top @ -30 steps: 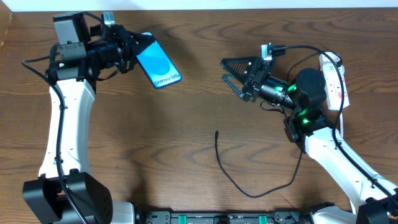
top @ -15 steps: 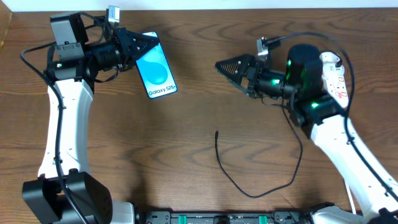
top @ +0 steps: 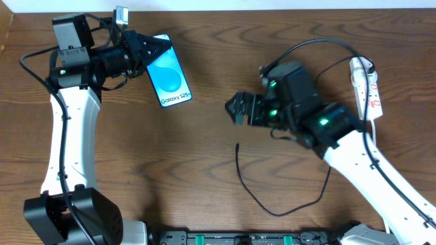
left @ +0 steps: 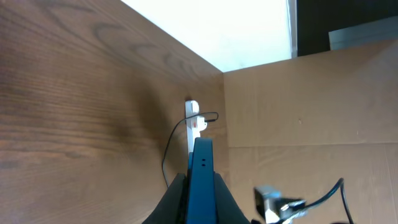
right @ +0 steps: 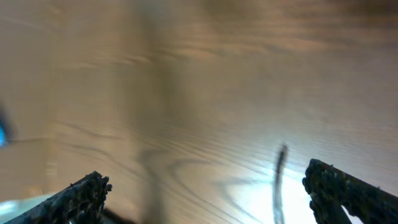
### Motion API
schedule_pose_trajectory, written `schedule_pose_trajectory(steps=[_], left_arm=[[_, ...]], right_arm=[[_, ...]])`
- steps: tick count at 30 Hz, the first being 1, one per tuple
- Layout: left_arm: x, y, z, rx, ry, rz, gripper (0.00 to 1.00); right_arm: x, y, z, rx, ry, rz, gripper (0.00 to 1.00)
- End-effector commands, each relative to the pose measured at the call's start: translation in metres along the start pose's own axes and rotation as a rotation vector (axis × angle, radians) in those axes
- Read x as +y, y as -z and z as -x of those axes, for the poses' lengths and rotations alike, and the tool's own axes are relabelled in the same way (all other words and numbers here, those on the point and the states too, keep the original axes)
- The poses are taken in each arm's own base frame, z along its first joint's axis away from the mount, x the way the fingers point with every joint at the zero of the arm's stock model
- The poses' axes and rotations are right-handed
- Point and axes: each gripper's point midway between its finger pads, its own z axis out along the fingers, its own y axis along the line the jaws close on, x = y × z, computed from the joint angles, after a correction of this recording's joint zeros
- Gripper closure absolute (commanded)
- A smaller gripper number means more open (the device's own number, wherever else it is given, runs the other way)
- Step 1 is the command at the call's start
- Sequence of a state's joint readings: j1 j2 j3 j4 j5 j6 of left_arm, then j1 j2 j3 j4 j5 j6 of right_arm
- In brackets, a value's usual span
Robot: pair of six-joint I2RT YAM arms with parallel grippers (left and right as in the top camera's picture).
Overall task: Plug charger to phone and switch on socket
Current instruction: 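Move the right gripper down toward the black charger cable end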
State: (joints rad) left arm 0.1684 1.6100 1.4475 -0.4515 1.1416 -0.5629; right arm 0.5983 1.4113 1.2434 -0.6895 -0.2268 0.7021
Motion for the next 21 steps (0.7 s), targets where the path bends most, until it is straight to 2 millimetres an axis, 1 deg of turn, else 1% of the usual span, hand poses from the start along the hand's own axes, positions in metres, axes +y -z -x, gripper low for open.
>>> schedule_pose_trajectory(steps=[1, 7, 9, 15, 19, 21], left_arm=[[-0.006, 0.004, -0.002, 0.005, -0.011, -0.013, 0.93], [-0.005, 0.004, -0.003, 0.009, -0.002, -0.01, 0.92], [-0.005, 0.004, -0.003, 0.009, -0.002, -0.01, 0.93], [-0.005, 0.004, -0.003, 0.009, -0.002, -0.01, 0.93], [-0.005, 0.004, -0.003, 0.009, -0.002, -0.01, 0.93], [-0.005, 0.004, -0.003, 0.009, -0.002, -0.01, 0.93]], right_arm=[[-0.022, -0.014, -0.003, -0.035, 0.07, -0.193, 0.01], [-0.02, -0.042, -0.031, 0.052, 0.111, -0.229, 0.01], [-0.023, -0.051, -0.037, 0.076, 0.116, -0.25, 0.01], [-0.05, -0.088, -0.059, 0.166, 0.009, -0.351, 0.01], [-0.07, -0.113, -0.08, 0.255, -0.006, -0.411, 0.01], [-0.076, -0.12, -0.089, 0.294, -0.01, -0.428, 0.03]])
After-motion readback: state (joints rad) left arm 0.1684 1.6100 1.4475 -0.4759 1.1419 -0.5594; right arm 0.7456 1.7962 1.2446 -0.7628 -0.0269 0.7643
